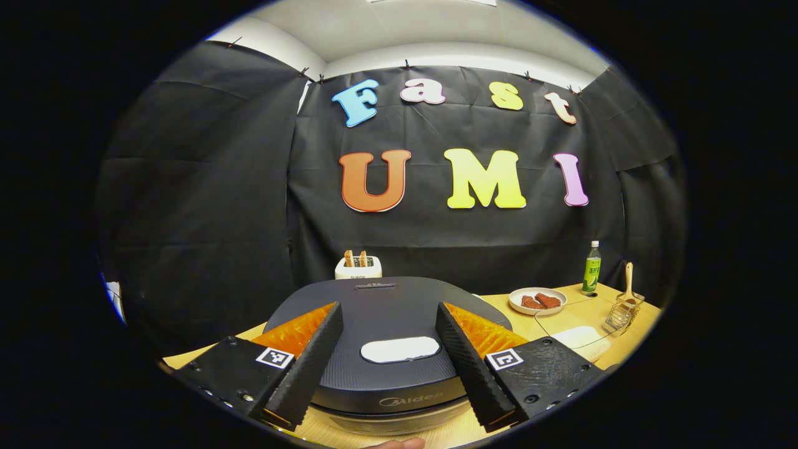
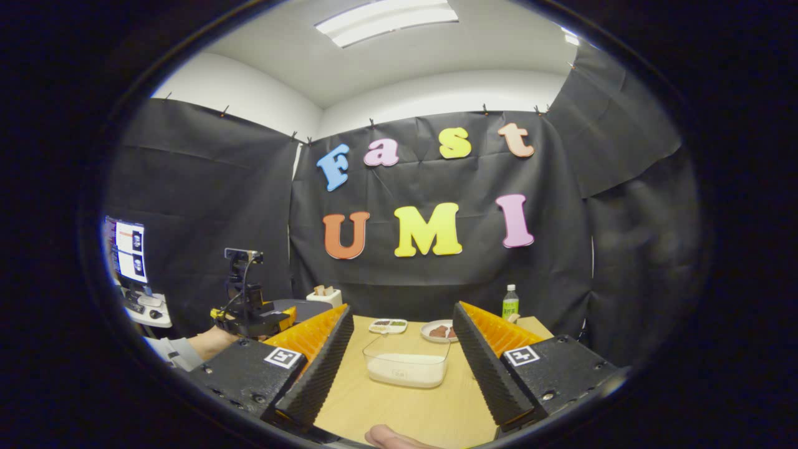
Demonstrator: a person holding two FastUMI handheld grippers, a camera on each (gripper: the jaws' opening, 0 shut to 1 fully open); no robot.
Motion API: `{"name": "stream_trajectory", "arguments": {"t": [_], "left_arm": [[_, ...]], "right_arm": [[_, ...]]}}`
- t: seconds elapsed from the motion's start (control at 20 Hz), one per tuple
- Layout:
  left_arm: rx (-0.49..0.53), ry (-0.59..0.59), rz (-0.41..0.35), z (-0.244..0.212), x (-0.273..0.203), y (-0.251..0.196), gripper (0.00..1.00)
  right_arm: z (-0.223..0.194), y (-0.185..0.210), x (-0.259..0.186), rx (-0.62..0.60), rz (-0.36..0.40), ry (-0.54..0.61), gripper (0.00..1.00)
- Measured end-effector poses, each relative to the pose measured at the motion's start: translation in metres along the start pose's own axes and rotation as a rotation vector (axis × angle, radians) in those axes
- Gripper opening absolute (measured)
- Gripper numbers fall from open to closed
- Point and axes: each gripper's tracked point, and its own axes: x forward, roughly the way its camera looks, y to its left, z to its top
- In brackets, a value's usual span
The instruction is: Close the left gripper, press the button to open the rice cooker; take a wooden spoon from the chopstick holder with the right hand, scoop a spoonful of rice and pour it into the rice cooker, then put the wooden spoon back into the chopstick holder.
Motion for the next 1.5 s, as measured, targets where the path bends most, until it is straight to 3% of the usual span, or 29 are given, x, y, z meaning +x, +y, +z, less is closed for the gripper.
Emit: {"name": "stream_trajectory", "arguments": {"t": [0.3, 0.55, 0.75, 1.0, 1.3, 1.5], "left_arm": [[0.013, -0.043, 0.022, 0.000, -0.004, -0.001, 1.00], [0.035, 0.042, 0.046, -0.004, -0.009, -0.004, 0.97], [0.091, 0.114, 0.125, 0.000, -0.027, -0.009, 0.96], [0.007, 0.266, 0.028, 0.014, -0.083, -0.061, 0.96], [-0.037, 0.094, -0.029, 0.088, -0.142, -0.089, 0.96], [-0.019, 0.032, -0.049, 0.109, -0.184, -0.099, 0.96]], "right_arm": [[0.013, -0.008, -0.011, -0.029, -0.018, -0.041, 1.00], [0.011, -0.011, -0.006, 0.013, 0.003, -0.020, 1.00], [0.008, -0.041, -0.001, 0.032, -0.076, 0.015, 1.00], [0.019, -0.087, -0.015, 0.017, -0.210, 0.007, 1.00], [0.030, -0.115, -0.038, 0.008, -0.306, -0.001, 0.99], [0.034, -0.107, -0.044, 0.016, -0.299, -0.021, 1.00]]}}
